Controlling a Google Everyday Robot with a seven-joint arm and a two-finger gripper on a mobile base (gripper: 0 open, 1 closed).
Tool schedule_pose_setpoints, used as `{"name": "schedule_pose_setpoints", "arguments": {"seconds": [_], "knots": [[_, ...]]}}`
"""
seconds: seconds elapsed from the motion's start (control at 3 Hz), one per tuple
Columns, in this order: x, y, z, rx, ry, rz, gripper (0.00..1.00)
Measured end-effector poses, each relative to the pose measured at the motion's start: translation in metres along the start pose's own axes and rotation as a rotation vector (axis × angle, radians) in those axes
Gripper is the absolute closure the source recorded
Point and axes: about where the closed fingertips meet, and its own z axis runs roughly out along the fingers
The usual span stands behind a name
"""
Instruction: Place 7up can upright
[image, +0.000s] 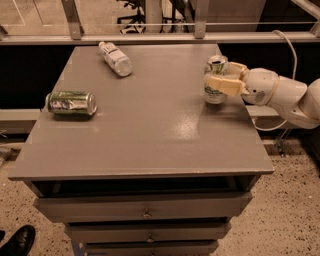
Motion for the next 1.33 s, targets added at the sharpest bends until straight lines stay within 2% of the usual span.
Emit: {"name": "schedule_pose_setpoints", "arguments": {"seconds": [0.33,0.67,1.33], "knots": [[0.008,0.003,-0.005,-0.009,-0.025,0.01,0.84],[0.017,0.009,-0.014,-0.004,-0.046,0.025,0.53],[0.023,0.015,-0.029,0.018,-0.05,0.036,0.06]]}}
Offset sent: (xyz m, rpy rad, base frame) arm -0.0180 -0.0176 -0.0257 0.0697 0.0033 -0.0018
